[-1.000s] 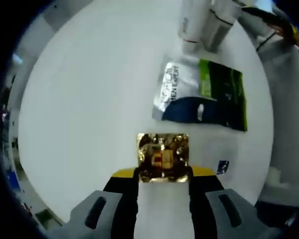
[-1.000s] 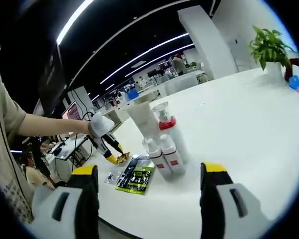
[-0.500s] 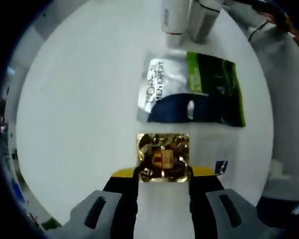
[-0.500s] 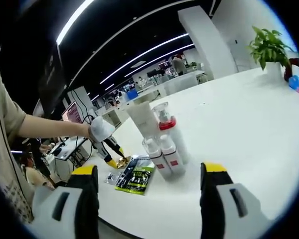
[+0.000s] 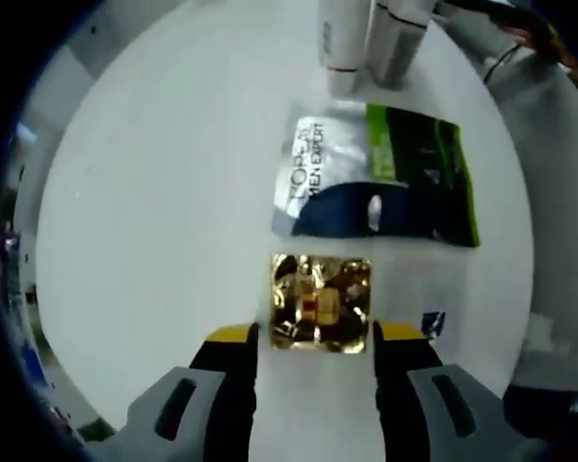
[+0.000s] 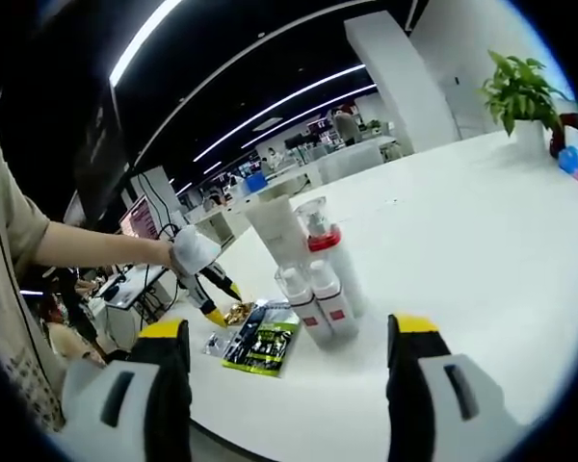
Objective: Arrange the skincare products in the storage area until every visible bottle or jar stands upright without overlapping.
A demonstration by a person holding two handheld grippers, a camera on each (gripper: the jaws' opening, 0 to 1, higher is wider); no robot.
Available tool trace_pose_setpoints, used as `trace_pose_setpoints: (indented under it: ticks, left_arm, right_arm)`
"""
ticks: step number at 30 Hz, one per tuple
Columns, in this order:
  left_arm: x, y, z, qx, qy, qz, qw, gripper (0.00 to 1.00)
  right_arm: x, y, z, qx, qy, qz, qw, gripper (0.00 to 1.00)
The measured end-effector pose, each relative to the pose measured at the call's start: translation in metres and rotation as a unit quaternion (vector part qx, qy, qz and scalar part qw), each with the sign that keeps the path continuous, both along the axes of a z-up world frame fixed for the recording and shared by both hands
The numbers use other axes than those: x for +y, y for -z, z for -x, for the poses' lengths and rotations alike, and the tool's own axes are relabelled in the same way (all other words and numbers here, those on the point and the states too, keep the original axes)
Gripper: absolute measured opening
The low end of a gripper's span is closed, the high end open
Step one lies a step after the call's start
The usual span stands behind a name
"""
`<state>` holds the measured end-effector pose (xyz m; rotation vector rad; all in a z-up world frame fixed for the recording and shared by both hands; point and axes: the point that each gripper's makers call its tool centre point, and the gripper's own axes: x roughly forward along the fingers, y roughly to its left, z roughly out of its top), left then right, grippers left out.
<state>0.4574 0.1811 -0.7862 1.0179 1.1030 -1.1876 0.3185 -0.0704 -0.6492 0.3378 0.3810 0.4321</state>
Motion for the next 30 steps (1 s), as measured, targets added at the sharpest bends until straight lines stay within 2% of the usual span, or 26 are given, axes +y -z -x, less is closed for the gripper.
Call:
trace_pose_setpoints:
  ticks: [5,13,19,22,23,27,29,30]
  left_arm:
    - [0.003,-0.003,-0.002,-0.007,-0.006,0.001,1.0,0.5]
    - [0.007,-0.014,-0.003,-0.018,-0.029,0.013,0.9993,0.52]
    - [0.01,-0.03,0.002,-0.035,-0.075,0.039,0.9958,0.57]
    - [0.008,-0.044,0.007,-0.064,-0.11,0.068,0.9895,0.63]
    - [0.007,-0.045,0.008,-0.066,-0.114,0.072,0.9886,0.65]
    - [0.008,-0.054,0.024,-0.076,-0.163,0.112,0.9774,0.71]
    - [0.011,-0.058,0.033,-0.083,-0.19,0.127,0.9701,0.73]
    - [0.013,-0.058,0.037,-0.084,-0.211,0.138,0.9641,0.74]
  right_arm:
    - [0.001,-0.001,0.0,-0.001,-0.001,0.0,1.0,0.85]
    - [0.001,0.0,0.0,-0.003,-0.007,0.0,1.0,0.85]
    - [0.003,-0.001,0.0,-0.007,-0.014,0.002,0.9999,0.85]
    - [0.004,-0.002,0.001,-0.011,-0.015,0.004,0.9998,0.85]
    - [0.004,-0.003,0.001,-0.013,-0.014,0.006,0.9998,0.86]
    - [0.003,-0.004,0.001,-0.016,-0.013,0.005,0.9998,0.88]
    - [0.005,-0.005,0.002,-0.02,-0.017,0.006,0.9996,0.88]
    - [0.006,-0.006,0.002,-0.021,-0.019,0.007,0.9996,0.88]
